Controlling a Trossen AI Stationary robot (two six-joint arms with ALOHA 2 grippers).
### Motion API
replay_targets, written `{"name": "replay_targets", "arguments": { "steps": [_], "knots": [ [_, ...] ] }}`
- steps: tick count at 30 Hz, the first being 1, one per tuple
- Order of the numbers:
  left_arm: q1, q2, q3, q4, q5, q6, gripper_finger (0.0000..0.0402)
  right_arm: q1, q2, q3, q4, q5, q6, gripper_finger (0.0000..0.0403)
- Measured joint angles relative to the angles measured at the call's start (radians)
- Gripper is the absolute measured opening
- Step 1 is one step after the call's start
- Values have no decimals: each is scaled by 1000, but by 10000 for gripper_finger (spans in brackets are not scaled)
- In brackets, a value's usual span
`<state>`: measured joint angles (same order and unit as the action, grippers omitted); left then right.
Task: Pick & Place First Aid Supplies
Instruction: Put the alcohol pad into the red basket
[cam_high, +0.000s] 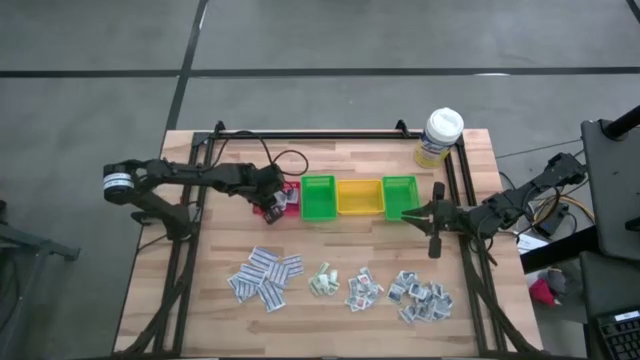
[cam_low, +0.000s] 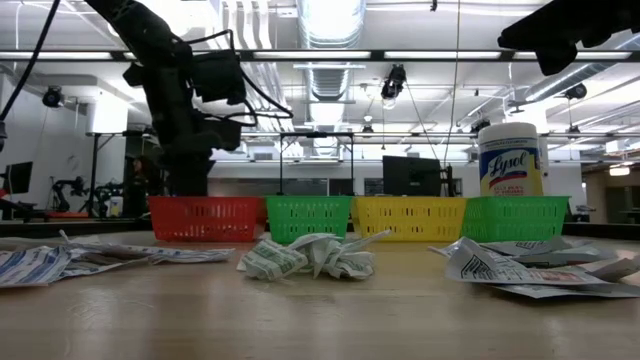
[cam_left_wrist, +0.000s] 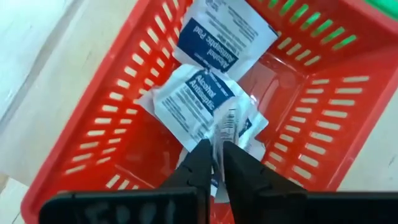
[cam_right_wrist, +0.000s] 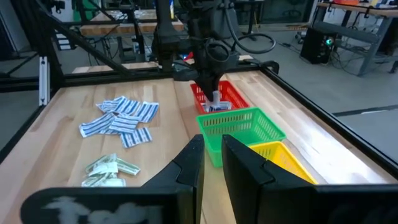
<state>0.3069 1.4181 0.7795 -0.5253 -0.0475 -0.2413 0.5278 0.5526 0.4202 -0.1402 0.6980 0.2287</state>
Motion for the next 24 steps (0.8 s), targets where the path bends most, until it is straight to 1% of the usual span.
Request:
{"name": "replay_targets", "arguments": {
  "steps": [7,12,19,24],
  "knots": [
    [0,-3,0,10,-4,0,90,0,0,0,0,-1,0,52],
    [1,-34,0,8,-20,5,117,0,0,0,0,-2,0,52],
    [1,-116,0,1,-30,6,124,0,1,0,-1,-2,0,52],
    [-2,-191,0,1,-17,4,124,0,1,0,-3,-2,0,52]
  ]
}}
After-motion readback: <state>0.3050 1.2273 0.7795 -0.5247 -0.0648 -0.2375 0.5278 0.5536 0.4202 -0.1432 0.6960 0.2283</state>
